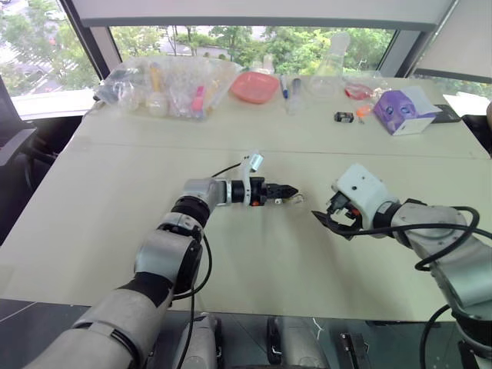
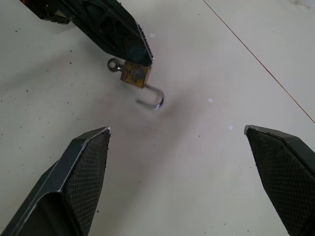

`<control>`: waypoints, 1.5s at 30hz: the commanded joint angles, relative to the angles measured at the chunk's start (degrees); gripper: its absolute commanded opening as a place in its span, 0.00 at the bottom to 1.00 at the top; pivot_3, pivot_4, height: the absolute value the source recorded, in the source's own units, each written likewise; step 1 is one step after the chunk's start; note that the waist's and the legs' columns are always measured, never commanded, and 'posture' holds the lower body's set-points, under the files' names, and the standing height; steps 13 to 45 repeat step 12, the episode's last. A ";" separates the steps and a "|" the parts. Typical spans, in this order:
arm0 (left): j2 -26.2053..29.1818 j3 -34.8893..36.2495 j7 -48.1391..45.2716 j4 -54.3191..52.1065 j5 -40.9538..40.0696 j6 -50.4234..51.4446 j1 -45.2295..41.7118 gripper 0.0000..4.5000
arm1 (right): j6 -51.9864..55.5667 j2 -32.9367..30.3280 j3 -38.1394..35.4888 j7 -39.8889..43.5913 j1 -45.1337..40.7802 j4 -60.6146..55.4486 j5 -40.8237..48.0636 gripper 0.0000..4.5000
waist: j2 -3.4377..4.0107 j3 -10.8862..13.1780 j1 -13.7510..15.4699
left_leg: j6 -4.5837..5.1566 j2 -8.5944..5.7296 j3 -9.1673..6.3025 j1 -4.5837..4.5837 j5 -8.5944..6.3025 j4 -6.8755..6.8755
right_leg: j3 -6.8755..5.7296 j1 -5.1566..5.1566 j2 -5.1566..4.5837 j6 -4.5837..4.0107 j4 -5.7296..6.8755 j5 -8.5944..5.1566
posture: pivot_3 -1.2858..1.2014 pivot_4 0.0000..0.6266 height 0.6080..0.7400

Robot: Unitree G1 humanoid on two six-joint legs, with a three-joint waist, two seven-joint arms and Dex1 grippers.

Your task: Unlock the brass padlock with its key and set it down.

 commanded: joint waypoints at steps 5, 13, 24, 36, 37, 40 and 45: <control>6.91 -3.13 1.05 -5.49 7.07 -9.90 1.37 0.99 | -1.36 -0.37 -0.93 -1.35 -0.18 -1.52 0.58 1.00 | -0.01 -0.02 -0.86 | 0.00 0.02 0.00 0.09 0.00 0.01 | 0.01 0.06 0.01 -0.02 0.03 0.01 | 0.52 0.24 0.94; 14.58 1.64 0.88 -35.13 -0.05 -2.92 12.73 0.99 | -3.83 3.99 -0.40 -4.44 -0.58 1.28 0.37 1.00 | 0.00 -0.02 -1.20 | -0.37 0.13 0.00 0.05 0.21 -0.05 | 0.03 -0.07 0.05 -0.03 0.15 0.00 | 0.52 0.24 0.94; 14.58 1.64 0.88 -35.13 -0.05 -2.92 12.73 0.99 | -3.83 3.99 -0.40 -4.44 -0.58 1.28 0.37 1.00 | 0.00 -0.02 -1.20 | -0.37 0.13 0.00 0.05 0.21 -0.05 | 0.03 -0.07 0.05 -0.03 0.15 0.00 | 0.52 0.24 0.94; 14.58 1.64 0.88 -35.13 -0.05 -2.92 12.73 0.99 | -3.83 3.99 -0.40 -4.44 -0.58 1.28 0.37 1.00 | 0.00 -0.02 -1.20 | -0.37 0.13 0.00 0.05 0.21 -0.05 | 0.03 -0.07 0.05 -0.03 0.15 0.00 | 0.52 0.24 0.94; 14.58 1.64 0.88 -35.13 -0.05 -2.92 12.73 0.99 | -3.83 3.99 -0.40 -4.44 -0.58 1.28 0.37 1.00 | 0.00 -0.02 -1.20 | -0.37 0.13 0.00 0.05 0.21 -0.05 | 0.03 -0.07 0.05 -0.03 0.15 0.00 | 0.52 0.24 0.94; 14.58 1.64 0.88 -35.13 -0.05 -2.92 12.73 0.99 | -3.83 3.99 -0.40 -4.44 -0.58 1.28 0.37 1.00 | 0.00 -0.02 -1.20 | -0.37 0.13 0.00 0.05 0.21 -0.05 | 0.03 -0.07 0.05 -0.03 0.15 0.00 | 0.52 0.24 0.94; 14.58 1.64 0.88 -35.13 -0.05 -2.92 12.73 0.99 | -3.83 3.99 -0.40 -4.44 -0.58 1.28 0.37 1.00 | 0.00 -0.02 -1.20 | -0.37 0.13 0.00 0.05 0.21 -0.05 | 0.03 -0.07 0.05 -0.03 0.15 0.00 | 0.52 0.24 0.94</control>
